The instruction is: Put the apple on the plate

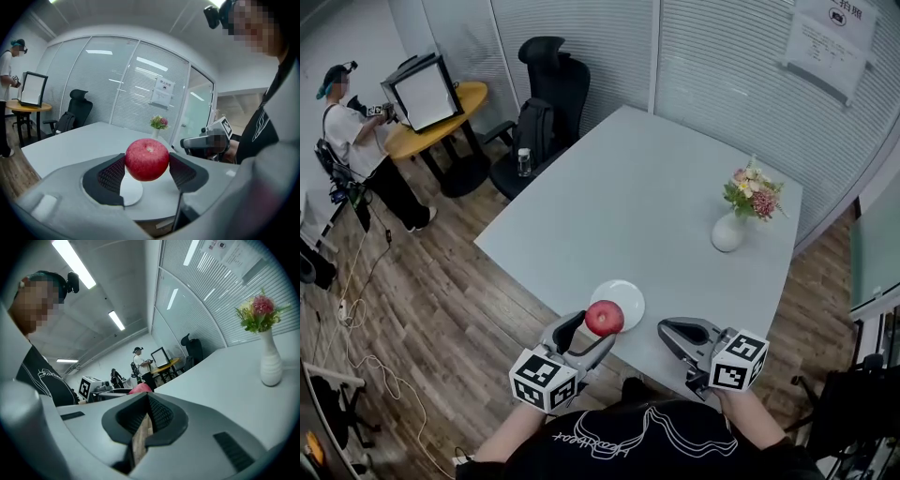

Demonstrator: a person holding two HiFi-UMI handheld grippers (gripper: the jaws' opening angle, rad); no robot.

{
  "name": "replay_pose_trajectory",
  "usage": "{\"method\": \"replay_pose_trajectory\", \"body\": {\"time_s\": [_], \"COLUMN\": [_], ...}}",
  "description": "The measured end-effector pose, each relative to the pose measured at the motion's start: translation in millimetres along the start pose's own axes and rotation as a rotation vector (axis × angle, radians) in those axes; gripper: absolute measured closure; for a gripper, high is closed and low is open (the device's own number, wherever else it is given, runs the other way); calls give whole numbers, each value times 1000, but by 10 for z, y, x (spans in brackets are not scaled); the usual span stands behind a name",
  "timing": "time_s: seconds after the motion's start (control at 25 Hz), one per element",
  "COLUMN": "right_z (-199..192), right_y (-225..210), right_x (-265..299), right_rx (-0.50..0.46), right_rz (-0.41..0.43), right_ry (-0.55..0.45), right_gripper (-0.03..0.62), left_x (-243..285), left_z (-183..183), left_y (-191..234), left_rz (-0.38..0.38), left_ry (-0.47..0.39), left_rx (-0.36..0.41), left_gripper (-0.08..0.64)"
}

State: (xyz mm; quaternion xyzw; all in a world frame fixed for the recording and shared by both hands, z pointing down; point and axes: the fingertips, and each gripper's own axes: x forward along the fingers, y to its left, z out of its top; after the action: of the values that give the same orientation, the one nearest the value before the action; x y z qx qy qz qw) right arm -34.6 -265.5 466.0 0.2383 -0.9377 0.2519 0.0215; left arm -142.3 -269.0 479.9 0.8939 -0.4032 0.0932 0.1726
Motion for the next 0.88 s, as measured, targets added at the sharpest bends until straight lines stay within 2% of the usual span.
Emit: {"method": "replay_pose_trajectory", "body": {"time_s": [0.2,0.44,0.56,0.88], "right_z": [-10,-53,-103,-324], "right_y": [-186,-352,-472,-814], "right_x": [-18,-55,-79,-127], "right_rx": [19,49,59,123], "right_rz": [-21,-35,-70,-137], "right_ry": [13,12,29,67], "right_gripper": [583,583,583,583], "left_x": [263,553,690,1014], "left_z": [-136,-369,-503,-854], "left_y": [139,271,334,534], "left_rz": [20,14,14,34], "left_ry": [49,108,133,208], "left_rx": [46,33,14,26], "left_gripper": [258,258,258,258]}}
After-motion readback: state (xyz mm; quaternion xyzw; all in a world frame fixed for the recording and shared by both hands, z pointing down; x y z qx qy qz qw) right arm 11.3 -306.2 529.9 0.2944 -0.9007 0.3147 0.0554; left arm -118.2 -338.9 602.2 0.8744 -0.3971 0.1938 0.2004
